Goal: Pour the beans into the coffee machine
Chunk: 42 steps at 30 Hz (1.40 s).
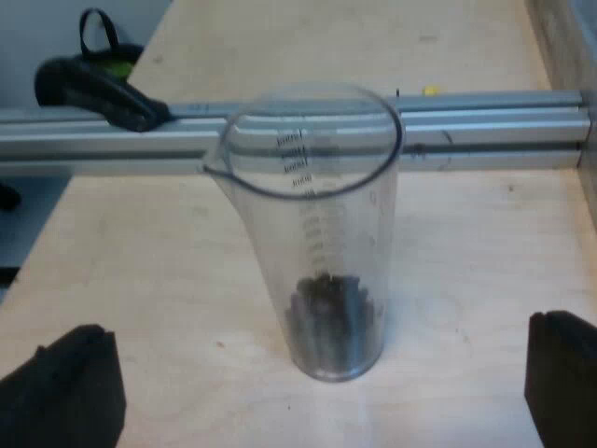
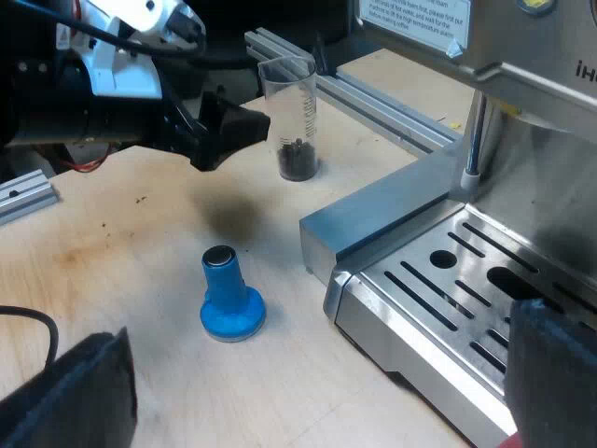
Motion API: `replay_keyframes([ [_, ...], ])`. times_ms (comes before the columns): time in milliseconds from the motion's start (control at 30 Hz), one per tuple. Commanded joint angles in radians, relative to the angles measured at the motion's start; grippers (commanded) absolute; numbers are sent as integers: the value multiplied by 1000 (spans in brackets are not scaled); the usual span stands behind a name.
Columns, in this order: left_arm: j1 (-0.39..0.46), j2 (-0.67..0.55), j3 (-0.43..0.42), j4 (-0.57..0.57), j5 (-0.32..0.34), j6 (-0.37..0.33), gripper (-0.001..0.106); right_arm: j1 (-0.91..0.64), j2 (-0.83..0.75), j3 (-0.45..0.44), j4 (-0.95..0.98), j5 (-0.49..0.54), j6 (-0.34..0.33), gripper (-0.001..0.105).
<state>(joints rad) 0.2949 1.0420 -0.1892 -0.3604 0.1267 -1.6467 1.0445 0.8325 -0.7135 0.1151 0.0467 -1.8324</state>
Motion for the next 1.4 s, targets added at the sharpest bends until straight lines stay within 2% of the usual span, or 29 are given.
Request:
replay_keyframes([
  [33, 0, 66, -3, -77, 12, -1, 88, 1, -1, -1, -7, 1, -2, 81],
  [200, 0, 98, -4, -148, 20, -1, 88, 1, -1, -1, -7, 1, -2, 81],
  [367, 0, 124, -22, -147, 20, -1, 88, 1, -1, -1, -7, 1, -2, 81],
  [767, 0, 150, -54, -110, 20, -1, 88, 1, -1, -1, -7, 1, -2, 81],
  [900, 0, 155, -83, -63, 20, -1, 88, 1, -1, -1, -7, 1, -2, 81],
  [1067, 0, 162, -110, -60, 20, -1, 88, 1, -1, -1, -7, 1, -2, 81],
  [1400, 0, 282, -195, -57, 20, -1, 88, 1, -1, -1, -7, 1, -2, 81],
])
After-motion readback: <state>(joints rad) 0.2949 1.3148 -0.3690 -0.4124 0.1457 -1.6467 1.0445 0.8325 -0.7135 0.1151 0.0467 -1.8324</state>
